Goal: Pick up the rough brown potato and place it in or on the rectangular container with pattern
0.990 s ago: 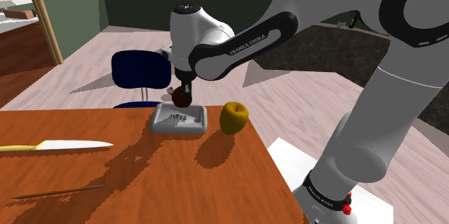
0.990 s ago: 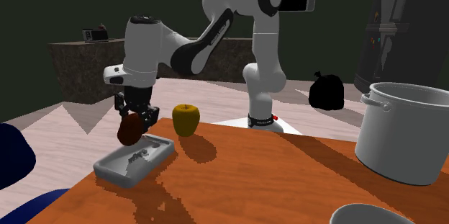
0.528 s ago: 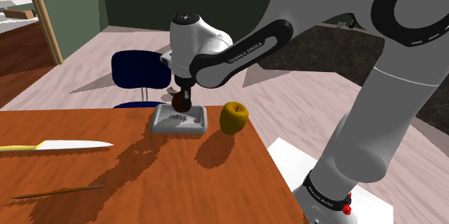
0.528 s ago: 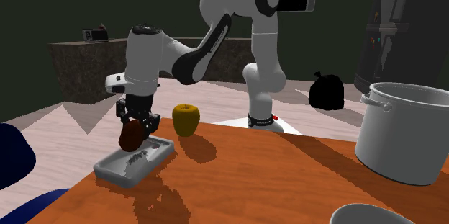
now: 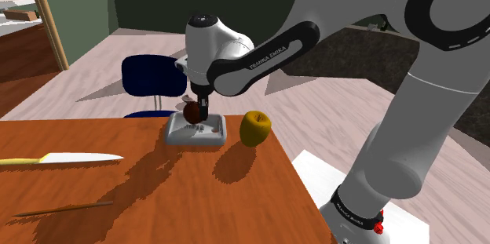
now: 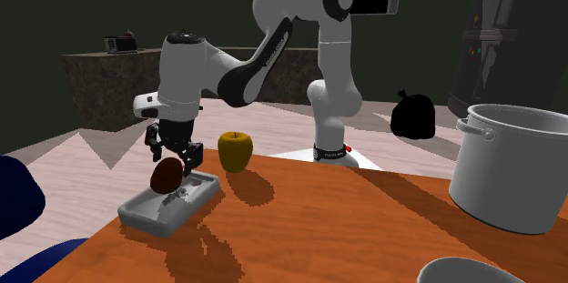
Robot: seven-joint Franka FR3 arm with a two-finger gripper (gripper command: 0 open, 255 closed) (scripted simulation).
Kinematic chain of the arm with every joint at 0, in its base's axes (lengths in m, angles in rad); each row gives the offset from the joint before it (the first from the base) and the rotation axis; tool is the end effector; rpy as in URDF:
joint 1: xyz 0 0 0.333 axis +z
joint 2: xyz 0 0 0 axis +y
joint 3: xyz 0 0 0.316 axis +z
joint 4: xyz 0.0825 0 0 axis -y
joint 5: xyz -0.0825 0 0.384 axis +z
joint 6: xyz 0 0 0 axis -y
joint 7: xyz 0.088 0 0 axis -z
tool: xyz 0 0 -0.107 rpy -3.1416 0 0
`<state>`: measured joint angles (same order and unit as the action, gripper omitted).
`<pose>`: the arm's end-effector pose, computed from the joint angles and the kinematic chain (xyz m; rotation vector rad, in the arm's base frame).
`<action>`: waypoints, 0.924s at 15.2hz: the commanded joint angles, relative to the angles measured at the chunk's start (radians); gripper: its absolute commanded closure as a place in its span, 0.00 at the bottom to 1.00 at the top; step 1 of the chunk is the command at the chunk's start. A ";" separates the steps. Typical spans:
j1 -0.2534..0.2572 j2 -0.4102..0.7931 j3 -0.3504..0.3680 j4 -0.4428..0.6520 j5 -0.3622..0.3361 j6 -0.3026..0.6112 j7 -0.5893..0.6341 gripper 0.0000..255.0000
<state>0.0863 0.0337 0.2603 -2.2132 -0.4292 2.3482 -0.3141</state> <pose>0.5133 0.1785 0.3741 2.5163 1.2905 0.1523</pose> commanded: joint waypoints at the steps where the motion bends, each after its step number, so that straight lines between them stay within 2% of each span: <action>1: 0.000 0.000 0.000 0.000 0.000 0.000 0.000 0.00; 2: 0.000 0.000 0.000 0.000 0.000 0.000 0.000 0.00; 6: 0.016 -0.082 0.017 0.032 0.063 -0.108 -0.040 0.00; 14: 0.016 -0.082 0.016 0.032 0.063 -0.108 -0.040 0.00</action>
